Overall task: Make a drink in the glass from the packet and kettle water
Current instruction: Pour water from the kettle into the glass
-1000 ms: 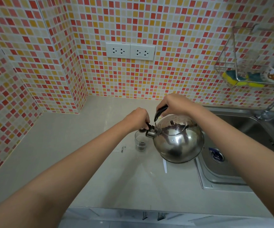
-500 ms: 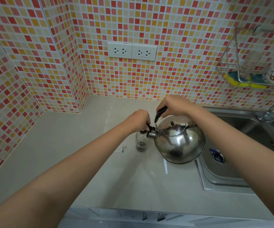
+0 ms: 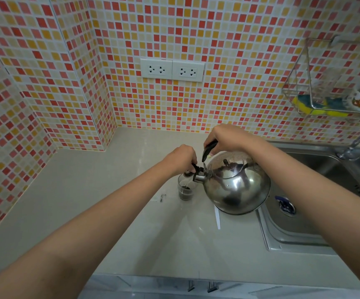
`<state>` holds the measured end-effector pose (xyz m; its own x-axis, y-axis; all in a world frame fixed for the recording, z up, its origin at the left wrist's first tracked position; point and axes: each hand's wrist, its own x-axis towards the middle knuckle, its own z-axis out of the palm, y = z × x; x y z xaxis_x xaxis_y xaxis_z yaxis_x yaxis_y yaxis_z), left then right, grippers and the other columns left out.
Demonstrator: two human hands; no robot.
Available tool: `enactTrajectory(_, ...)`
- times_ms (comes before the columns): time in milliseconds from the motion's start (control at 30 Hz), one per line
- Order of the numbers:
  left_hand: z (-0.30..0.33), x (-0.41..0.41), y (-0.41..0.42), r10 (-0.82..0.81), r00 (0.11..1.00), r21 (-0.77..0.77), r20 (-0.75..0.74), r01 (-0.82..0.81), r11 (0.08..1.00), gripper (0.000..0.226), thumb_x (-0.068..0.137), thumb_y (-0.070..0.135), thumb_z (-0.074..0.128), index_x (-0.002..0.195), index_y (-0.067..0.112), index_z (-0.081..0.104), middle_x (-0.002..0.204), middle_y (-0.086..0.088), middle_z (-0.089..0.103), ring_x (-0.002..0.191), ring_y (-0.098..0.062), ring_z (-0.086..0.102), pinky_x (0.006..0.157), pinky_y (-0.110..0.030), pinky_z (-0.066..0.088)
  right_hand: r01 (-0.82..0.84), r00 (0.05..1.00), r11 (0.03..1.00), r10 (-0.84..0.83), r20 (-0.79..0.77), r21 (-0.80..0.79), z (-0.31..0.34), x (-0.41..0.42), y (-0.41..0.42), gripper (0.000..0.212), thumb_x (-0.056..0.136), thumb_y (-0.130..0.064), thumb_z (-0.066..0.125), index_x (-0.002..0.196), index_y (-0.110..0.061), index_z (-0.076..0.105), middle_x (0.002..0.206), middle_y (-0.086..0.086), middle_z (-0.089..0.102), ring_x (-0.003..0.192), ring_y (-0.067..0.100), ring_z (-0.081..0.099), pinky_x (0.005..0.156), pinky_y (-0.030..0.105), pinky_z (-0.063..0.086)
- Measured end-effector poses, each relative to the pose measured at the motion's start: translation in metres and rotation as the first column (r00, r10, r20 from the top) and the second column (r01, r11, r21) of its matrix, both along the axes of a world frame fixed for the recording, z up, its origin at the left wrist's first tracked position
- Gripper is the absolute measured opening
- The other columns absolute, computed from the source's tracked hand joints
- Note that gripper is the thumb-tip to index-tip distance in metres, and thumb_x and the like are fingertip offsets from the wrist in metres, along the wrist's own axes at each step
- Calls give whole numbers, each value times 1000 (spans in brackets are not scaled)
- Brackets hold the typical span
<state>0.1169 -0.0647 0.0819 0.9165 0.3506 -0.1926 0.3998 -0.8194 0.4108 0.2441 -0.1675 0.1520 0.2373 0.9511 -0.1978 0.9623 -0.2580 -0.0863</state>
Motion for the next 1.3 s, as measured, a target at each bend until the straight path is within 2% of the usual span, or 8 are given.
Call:
enactTrajectory(267, 0, -1, 0, 6, 1000, 9, 1, -6, 1000, 30, 82, 11, 73, 112, 5, 73, 108, -13, 73, 94, -28, 67, 74, -31, 50, -11, 1000, 1000, 11, 13, -9, 1, -1, 2, 14, 77, -26, 74, 91, -26, 75, 82, -4, 74, 77, 19, 65, 69, 41, 54)
enactTrajectory(433, 0, -1, 0, 2, 1000, 26, 4, -2, 1000, 28, 82, 11, 72, 110, 6, 73, 106, -12, 74, 93, -28, 67, 80, -36, 55, -16, 999, 1000, 16, 30, -11, 4, -1, 4, 16, 77, -26, 75, 92, -27, 75, 82, -6, 74, 74, 16, 63, 62, 32, 48)
enactTrajectory(533, 0, -2, 0, 0, 1000, 33, 4, 0, 999, 27, 83, 11, 72, 109, 6, 74, 105, -13, 74, 92, -29, 67, 78, -36, 54, -18, 999, 1000, 18, 37, -13, 5, -1, 4, 15, 77, -26, 75, 92, -27, 75, 80, -7, 73, 72, 16, 62, 60, 31, 46)
enactTrajectory(933, 3, -1, -2, -3, 1000, 43, 11, 3, 999, 30, 83, 12, 72, 112, 6, 72, 109, -13, 72, 94, -29, 67, 80, -35, 54, -27, 998, 999, 28, 51, -24, 8, -1, 4, 16, 77, -26, 75, 92, -26, 75, 82, -5, 74, 75, 18, 65, 64, 36, 52)
enactTrajectory(1067, 3, -1, -4, -1, 1000, 40, 13, 1, 999, 30, 83, 12, 72, 112, 5, 72, 108, -13, 73, 93, -28, 67, 78, -32, 53, -30, 998, 999, 31, 57, -32, 9, -1, 4, 16, 77, -27, 75, 93, -26, 75, 82, -5, 74, 76, 18, 64, 64, 35, 51)
enactTrajectory(1200, 3, -1, -5, 3, 1000, 38, 5, -3, 999, 30, 84, 12, 71, 113, 5, 72, 109, -13, 72, 94, -28, 67, 84, -35, 56, -32, 998, 999, 33, 56, -24, 8, 0, 4, 16, 77, -26, 75, 93, -27, 75, 82, -5, 74, 75, 17, 63, 59, 30, 46)
enactTrajectory(1300, 4, 0, -5, 7, 1000, 37, -1, -7, 999, 30, 84, 12, 70, 113, 5, 72, 109, -13, 72, 94, -28, 67, 81, -33, 55, -31, 998, 999, 32, 60, -22, 8, 0, 4, 17, 77, -27, 75, 94, -27, 75, 83, -5, 74, 76, 17, 63, 62, 33, 49)
